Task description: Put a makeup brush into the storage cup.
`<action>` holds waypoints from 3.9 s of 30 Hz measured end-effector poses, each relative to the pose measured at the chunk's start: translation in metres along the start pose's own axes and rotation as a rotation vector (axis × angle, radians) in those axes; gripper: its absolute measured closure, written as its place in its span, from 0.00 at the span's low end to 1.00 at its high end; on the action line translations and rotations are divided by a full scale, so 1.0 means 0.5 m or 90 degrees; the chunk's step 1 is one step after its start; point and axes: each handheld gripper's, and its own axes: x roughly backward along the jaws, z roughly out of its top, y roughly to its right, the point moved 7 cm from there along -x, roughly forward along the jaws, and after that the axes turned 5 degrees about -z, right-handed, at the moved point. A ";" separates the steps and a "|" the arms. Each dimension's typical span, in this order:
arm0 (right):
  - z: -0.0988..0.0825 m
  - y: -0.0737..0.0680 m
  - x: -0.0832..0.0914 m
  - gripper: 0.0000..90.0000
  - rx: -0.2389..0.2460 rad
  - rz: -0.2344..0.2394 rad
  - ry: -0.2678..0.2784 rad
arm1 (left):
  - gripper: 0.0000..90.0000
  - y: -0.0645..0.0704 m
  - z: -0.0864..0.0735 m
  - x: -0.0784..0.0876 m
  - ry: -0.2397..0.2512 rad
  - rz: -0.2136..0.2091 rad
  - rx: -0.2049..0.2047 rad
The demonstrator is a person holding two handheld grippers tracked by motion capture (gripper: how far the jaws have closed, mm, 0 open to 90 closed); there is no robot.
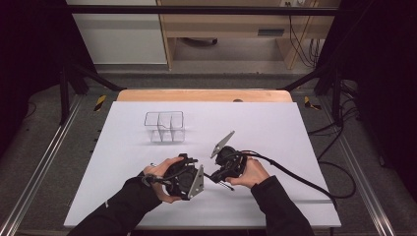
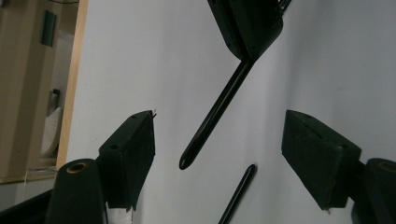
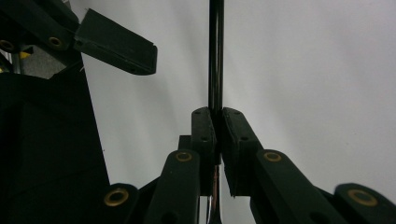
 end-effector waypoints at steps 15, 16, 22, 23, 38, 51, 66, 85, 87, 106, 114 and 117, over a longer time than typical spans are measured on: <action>0.000 -0.008 -0.012 0.94 -0.004 0.024 -0.012 | 0.45 0.021 0.009 -0.033 -0.051 0.025 -0.089; 0.000 -0.008 -0.013 0.94 -0.002 0.024 -0.013 | 0.46 0.021 0.010 -0.034 -0.052 0.028 -0.091; 0.000 -0.013 -0.014 0.94 -0.002 0.033 -0.014 | 0.55 0.023 0.016 -0.036 -0.056 0.035 -0.114; 0.000 -0.013 -0.014 0.94 -0.003 0.035 -0.012 | 0.57 0.024 0.017 -0.037 -0.054 0.036 -0.117; -0.002 -0.024 -0.010 0.94 0.011 0.044 -0.013 | 0.84 0.037 0.021 -0.040 -0.063 0.017 -0.157; 0.001 -0.022 -0.004 0.92 0.013 0.038 0.000 | 0.92 0.045 0.017 -0.042 -0.075 0.004 -0.170; 0.017 -0.003 0.034 0.69 0.007 -0.036 0.085 | 0.92 0.033 -0.014 -0.025 -0.055 0.002 -0.094; 0.010 0.053 0.116 0.32 -0.078 -0.160 0.274 | 0.92 0.027 -0.066 -0.003 0.002 0.003 0.062; 0.006 0.056 0.123 0.29 -0.089 -0.164 0.292 | 0.92 0.028 -0.069 -0.004 0.010 0.003 0.081; -0.048 0.058 0.135 0.16 -0.148 -0.187 0.373 | 0.92 0.028 -0.078 -0.003 0.080 0.010 0.235; -0.059 0.046 0.112 0.13 -0.161 -0.176 0.382 | 0.92 0.023 -0.081 -0.003 0.113 0.014 0.307; -0.055 0.043 0.107 0.13 -0.171 -0.167 0.392 | 0.92 0.022 -0.079 0.000 0.124 0.018 0.327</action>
